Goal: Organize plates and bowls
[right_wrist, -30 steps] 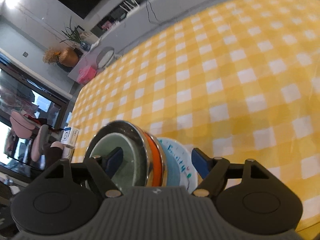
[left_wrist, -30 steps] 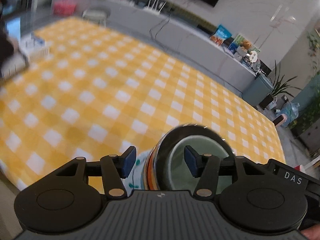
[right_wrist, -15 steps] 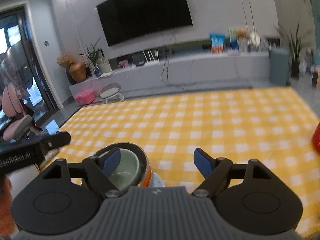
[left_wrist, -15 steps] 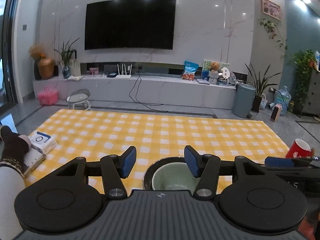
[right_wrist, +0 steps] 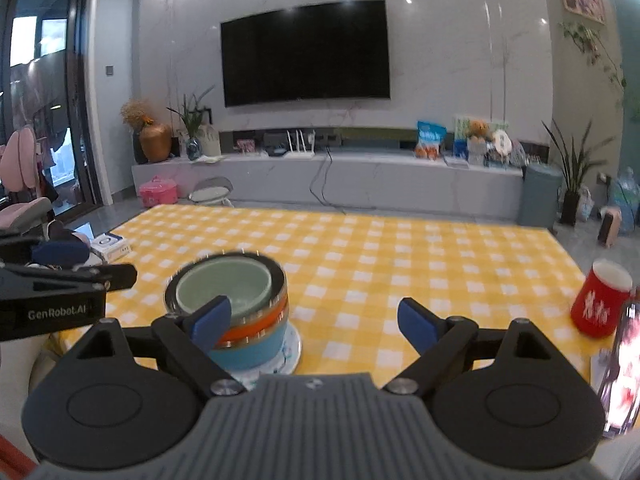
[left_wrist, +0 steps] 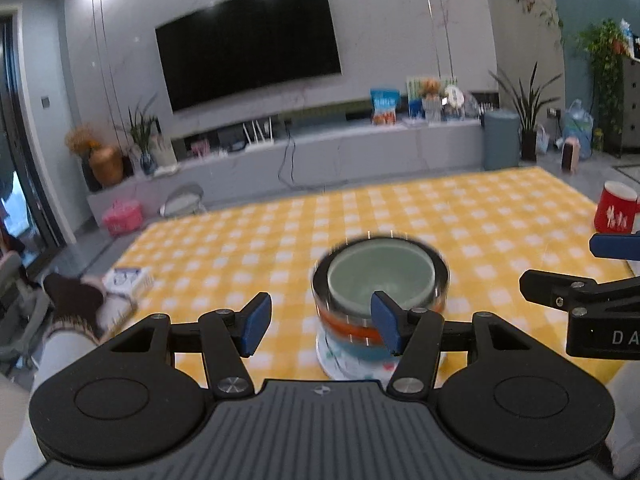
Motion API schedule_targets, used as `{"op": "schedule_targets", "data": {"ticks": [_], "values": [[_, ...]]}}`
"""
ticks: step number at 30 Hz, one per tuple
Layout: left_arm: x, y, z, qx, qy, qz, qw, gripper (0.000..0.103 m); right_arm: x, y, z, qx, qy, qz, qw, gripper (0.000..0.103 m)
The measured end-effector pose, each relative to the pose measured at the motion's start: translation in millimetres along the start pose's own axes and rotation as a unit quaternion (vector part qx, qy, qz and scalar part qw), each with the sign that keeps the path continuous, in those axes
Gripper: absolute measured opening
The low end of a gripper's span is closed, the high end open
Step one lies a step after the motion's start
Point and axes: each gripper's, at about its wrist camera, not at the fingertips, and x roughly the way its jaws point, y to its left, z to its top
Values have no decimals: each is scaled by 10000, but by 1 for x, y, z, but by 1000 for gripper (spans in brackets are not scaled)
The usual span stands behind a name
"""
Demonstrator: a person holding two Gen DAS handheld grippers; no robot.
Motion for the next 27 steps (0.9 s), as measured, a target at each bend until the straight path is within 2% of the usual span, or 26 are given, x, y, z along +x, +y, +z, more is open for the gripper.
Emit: {"op": "schedule_targets", "data": {"ticks": [4,12,16,27], "values": [[16,-2,-12,148,493,-18,9987,68,11,3,-13,32,363,-156,9992,89],[33,0,-31,214,1119,-30,9935,68,34,10,-36,4,870,-10,9962,89],[35,0,-34,250,1197,-63,9925,68,41,10,-40,30,1014,20,9948,89],[33,-1,-32,230,1200,-84,9925,68,38,11,-44,47,1004,-27,9949,89]]}}
